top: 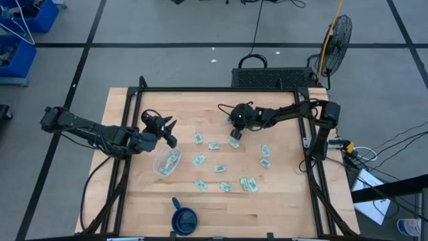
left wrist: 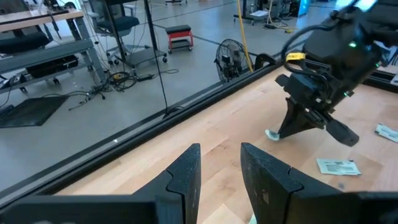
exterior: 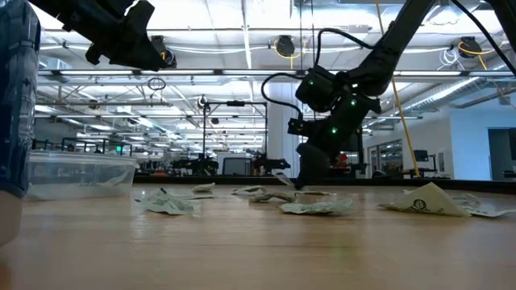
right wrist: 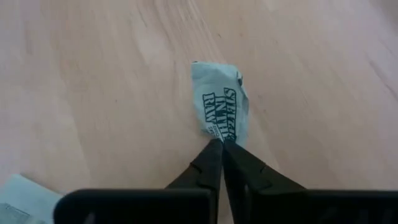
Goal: Pick and place Stevia / Truvia into bins
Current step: Put the stevia packet into the transparent container
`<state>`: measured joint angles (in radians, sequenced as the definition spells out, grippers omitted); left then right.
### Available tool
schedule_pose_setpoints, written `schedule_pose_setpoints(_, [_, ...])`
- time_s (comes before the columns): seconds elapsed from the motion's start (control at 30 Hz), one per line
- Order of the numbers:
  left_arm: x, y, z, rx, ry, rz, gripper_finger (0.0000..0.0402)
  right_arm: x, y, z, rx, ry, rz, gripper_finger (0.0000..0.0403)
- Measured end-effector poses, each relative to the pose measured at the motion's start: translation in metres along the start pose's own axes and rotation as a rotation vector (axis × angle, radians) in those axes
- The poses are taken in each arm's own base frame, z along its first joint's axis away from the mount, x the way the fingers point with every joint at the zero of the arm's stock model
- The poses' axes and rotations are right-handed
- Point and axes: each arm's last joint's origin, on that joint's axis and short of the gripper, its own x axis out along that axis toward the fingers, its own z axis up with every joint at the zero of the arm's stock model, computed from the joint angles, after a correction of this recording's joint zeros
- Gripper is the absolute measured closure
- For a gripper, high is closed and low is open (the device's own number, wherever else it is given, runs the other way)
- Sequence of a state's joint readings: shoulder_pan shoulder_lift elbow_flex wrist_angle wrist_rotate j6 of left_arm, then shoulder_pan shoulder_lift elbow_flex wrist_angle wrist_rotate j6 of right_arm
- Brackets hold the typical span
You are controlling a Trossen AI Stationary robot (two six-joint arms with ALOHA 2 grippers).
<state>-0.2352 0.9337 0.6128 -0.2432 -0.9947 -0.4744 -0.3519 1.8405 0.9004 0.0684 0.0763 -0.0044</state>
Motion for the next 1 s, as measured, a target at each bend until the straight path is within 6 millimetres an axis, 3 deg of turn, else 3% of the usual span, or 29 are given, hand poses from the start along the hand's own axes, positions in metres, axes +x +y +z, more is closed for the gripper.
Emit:
schedule_pose_setpoints(0.17, [0.0,0.0,0.0,-0.002,-0.001,0.001,0.0282,-0.016,0.044,0.013,-0.011,-0.135,0.14,0.04])
schedule_pose_setpoints(0.3, [0.0,0.001,0.001,-0.012,-0.018,0.024,0.0282,-0.031,0.083,0.033,-0.027,-0.339,0.203,0.0402])
schedule_pose_setpoints(0.47, [0.002,0.003,0.005,-0.048,-0.062,0.091,0.0282,-0.037,0.139,0.049,-0.103,-0.462,0.328,0.0402])
schedule_pose_setpoints(0.57, [0.004,0.003,0.008,-0.074,-0.081,0.099,0.0282,-0.037,0.161,0.072,-0.113,-0.532,0.357,0.0402])
schedule_pose_setpoints(0.77, [0.004,0.002,0.013,-0.082,-0.107,0.09,0.0282,-0.015,0.191,0.109,-0.14,-0.582,0.375,0.0402])
schedule_pose_setpoints(1.0, [0.005,0.002,0.015,-0.09,-0.116,0.091,0.0282,0.035,0.197,0.124,-0.082,-0.566,0.359,0.0403])
